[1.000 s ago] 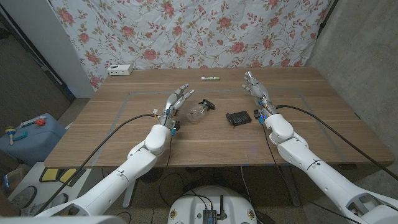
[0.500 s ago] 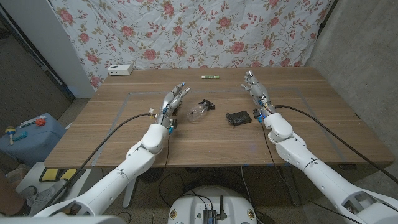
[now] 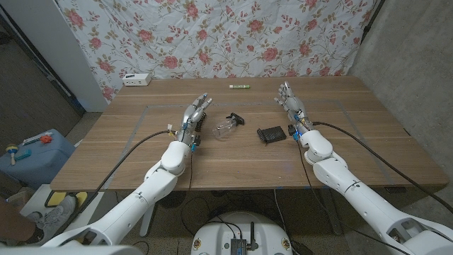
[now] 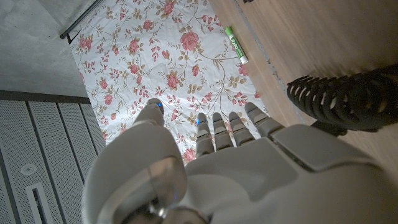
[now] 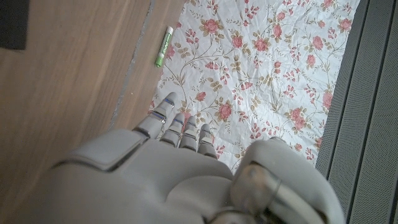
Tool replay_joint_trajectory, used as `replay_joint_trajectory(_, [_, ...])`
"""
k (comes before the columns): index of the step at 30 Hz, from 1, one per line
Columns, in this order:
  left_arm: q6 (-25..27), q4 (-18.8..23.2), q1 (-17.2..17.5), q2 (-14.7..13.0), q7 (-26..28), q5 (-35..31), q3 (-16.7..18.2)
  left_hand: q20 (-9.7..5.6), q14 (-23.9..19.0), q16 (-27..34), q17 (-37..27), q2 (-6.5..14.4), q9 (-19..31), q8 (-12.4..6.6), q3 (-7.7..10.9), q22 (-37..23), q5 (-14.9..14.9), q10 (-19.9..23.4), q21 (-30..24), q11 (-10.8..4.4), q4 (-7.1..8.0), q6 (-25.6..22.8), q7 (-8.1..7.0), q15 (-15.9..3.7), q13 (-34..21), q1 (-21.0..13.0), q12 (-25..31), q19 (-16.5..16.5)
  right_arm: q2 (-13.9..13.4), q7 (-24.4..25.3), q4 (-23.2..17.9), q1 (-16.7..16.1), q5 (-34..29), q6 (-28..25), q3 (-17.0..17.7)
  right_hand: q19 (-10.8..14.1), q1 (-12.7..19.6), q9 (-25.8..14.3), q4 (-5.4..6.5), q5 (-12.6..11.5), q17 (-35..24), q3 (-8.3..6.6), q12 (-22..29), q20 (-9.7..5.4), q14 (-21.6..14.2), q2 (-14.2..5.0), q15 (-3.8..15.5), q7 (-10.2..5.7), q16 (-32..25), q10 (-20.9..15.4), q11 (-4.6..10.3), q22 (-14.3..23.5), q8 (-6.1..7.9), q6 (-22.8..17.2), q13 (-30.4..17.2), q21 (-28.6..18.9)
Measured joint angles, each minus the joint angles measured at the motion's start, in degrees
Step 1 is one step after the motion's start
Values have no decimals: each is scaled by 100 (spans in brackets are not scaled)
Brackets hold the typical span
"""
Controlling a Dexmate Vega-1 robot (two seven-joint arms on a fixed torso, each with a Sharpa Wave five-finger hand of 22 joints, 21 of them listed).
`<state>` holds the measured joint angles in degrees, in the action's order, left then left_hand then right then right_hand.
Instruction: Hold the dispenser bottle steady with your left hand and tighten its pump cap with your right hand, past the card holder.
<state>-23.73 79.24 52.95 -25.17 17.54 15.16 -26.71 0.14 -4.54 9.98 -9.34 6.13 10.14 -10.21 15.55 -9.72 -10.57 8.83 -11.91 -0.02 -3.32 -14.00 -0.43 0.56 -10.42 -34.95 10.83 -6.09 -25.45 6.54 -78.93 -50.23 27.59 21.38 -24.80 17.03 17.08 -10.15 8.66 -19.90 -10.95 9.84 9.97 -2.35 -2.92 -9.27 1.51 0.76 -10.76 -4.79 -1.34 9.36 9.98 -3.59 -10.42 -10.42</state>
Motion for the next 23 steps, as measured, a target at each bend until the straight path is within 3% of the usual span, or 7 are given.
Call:
replay_joint_trajectory(6, [-27,-49,60,75,143,12,31,-129,-240,22,0,40,-17,0,24,13,45,150,0,194,-24,-64,221,109,26,40,63,-127,76,13,96,-1,93,-10,18,-176,-20,0,-21,0,0,-21,64,2,-114,20,-32,80,-51,-49,-43,0,44,-80,30,26])
replay_joint_trajectory(15, [-51,-62,179,149,353,-11,92,-160,-384,66,0,39,-29,0,31,13,45,219,49,188,-31,-95,251,91,30,39,63,-95,166,105,208,-23,165,39,52,-322,-21,0,-37,14,30,-37,96,12,-293,21,-142,246,-91,-223,-71,0,88,-247,29,47])
replay_joint_trajectory(23, [-81,-62,259,183,484,-24,124,-180,-486,66,0,62,-29,0,30,13,45,269,49,238,-81,-114,270,114,30,62,62,-74,211,152,288,-41,180,108,62,-318,-43,0,-64,21,56,-64,107,9,-468,43,-256,417,-91,-353,-182,0,133,-419,29,22])
